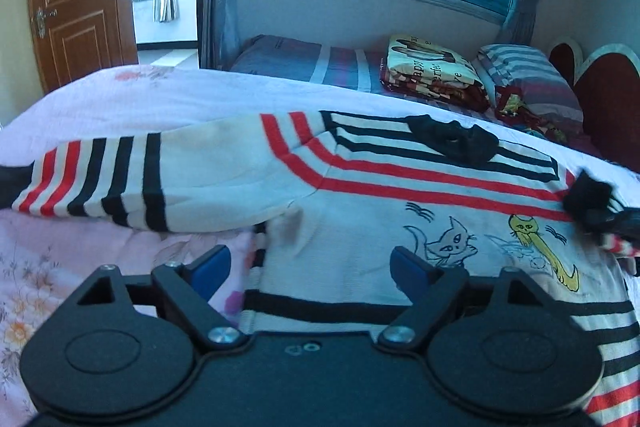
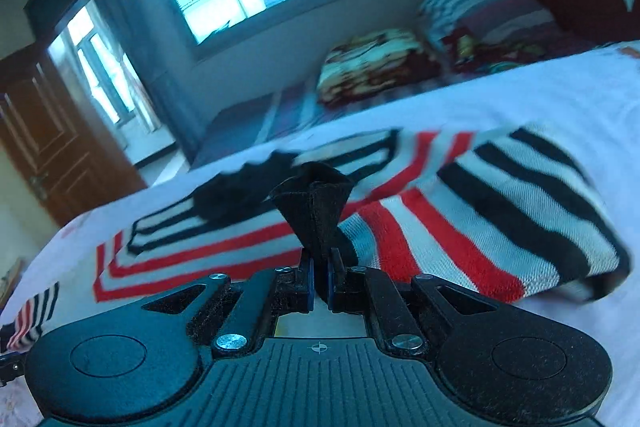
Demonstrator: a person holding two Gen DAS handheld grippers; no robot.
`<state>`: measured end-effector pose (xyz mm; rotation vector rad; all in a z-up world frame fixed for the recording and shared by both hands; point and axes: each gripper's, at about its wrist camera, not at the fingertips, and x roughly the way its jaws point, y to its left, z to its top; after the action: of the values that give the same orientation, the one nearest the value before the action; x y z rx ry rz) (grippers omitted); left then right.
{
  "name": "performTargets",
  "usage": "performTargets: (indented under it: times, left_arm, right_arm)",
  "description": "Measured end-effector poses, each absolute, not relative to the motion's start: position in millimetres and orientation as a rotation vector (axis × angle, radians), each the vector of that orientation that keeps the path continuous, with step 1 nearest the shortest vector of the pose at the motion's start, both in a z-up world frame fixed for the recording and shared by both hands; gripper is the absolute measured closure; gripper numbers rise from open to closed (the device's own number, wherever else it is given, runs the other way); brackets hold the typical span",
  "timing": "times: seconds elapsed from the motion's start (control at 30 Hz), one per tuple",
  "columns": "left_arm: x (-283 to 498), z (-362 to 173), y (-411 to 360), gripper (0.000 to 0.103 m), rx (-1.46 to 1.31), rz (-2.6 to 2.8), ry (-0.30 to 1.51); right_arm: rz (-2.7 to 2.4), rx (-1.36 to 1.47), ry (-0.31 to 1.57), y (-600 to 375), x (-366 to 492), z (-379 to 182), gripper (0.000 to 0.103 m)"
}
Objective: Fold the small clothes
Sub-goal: 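Carry the held sleeve across the sweater body with the right gripper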
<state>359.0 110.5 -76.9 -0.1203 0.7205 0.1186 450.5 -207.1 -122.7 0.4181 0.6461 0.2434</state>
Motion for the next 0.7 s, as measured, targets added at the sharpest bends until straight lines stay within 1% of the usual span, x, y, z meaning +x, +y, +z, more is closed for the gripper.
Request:
performTargets:
  times: [0.17, 0.2, 0.23, 0.27, 0.3, 0.33, 0.37, 0.4, 0.47, 0.53, 0.6, 0.63, 0.7]
  left_arm:
    - [358, -79, 121, 0.023, -0.134, 0.089, 0.729]
    - [359, -79, 123, 0.024, -0.141, 0.083, 0.731]
    - [361, -80, 124, 0.024, -0.145, 0.076, 0.732]
    - [363, -79, 124, 0.024, -0.149, 0.069, 0.731]
    - [366, -79, 124, 0.025, -0.154, 0.057, 0.729]
    - [369, -80, 122, 0.026, -0.162, 0.038, 0.728]
    - [373, -80, 118, 0.031, -0.173, 0.009, 0.729]
    - [379, -82, 113, 0.039, -0.187, -0.025, 0.732]
    - [393, -84, 95, 0.049, -0.224, -0.114, 0.741]
    - [408, -87, 70, 0.05, -0.255, -0.204, 0.741]
    - [427, -94, 45, 0.061, -0.304, -0.295, 0.774]
    - [436, -98, 34, 0.063, -0.344, -0.334, 0.792]
    - [453, -109, 13, 0.063, -0.369, -0.37, 0.824]
  right_arm:
    - [0.299, 0.373, 0.734, -150, 469, -150, 0.096]
    - [0.311, 0.36, 0.756, -145, 475, -157, 0.091]
    - [0.316, 0.339, 0.73, -141, 471, -156, 0.072]
    - [0.333, 0.315, 0.715, -138, 467, -152, 0.05]
    - [0.33, 0.306, 0.682, -139, 461, -149, 0.046]
    - [0.316, 0.306, 0.645, -143, 454, -145, 0.046]
    - [0.298, 0.312, 0.624, -150, 449, -143, 0.046]
    - [0.274, 0.329, 0.612, -155, 441, -141, 0.046]
    - [0.22, 0.387, 0.591, -175, 433, -138, 0.047]
    - [0.149, 0.431, 0.577, -196, 427, -138, 0.047]
    - [0.094, 0.468, 0.564, -216, 424, -137, 0.049]
    - [0.072, 0.48, 0.562, -225, 422, -138, 0.053]
    - [0.038, 0.496, 0.561, -239, 419, -135, 0.056]
